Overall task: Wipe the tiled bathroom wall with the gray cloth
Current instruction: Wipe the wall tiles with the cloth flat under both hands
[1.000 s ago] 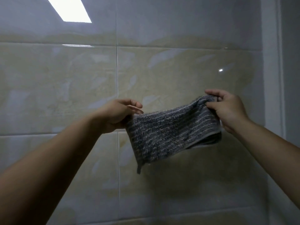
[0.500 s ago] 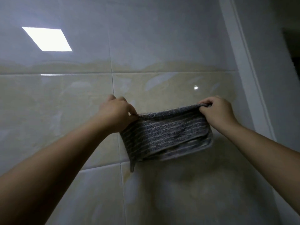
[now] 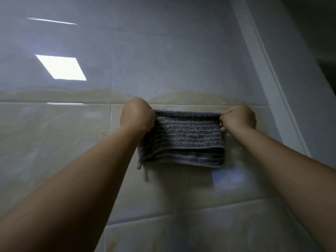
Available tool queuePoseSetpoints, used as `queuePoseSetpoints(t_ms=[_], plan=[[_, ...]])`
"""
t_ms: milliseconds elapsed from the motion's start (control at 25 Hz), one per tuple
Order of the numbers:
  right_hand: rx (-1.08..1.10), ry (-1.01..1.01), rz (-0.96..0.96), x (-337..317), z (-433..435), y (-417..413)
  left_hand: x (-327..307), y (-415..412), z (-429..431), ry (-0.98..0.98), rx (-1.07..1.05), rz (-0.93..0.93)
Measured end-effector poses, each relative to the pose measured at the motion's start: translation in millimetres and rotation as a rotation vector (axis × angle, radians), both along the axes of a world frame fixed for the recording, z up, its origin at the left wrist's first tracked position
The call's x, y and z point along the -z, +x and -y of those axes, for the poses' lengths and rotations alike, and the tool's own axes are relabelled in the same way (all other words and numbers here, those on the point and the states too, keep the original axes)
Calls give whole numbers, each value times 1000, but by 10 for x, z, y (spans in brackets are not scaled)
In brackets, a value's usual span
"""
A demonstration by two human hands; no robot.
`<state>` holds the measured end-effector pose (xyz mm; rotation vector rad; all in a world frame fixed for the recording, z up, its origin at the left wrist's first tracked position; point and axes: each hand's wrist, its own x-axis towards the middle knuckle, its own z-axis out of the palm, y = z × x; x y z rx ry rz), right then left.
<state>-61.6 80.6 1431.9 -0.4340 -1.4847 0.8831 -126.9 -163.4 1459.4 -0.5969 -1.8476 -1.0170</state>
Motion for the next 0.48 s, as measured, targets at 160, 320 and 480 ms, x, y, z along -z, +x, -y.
queuePoseSetpoints(t_ms=[160, 320, 480], plan=[[13, 128, -140, -177, -207, -190, 27, -70, -315, 77, 7, -155], [76, 271, -221, -151, -139, -361, 50, 1, -561, 105, -104, -345], [230, 601, -399, 116, -125, -752, 423, -177, -868, -84, -221, -545]])
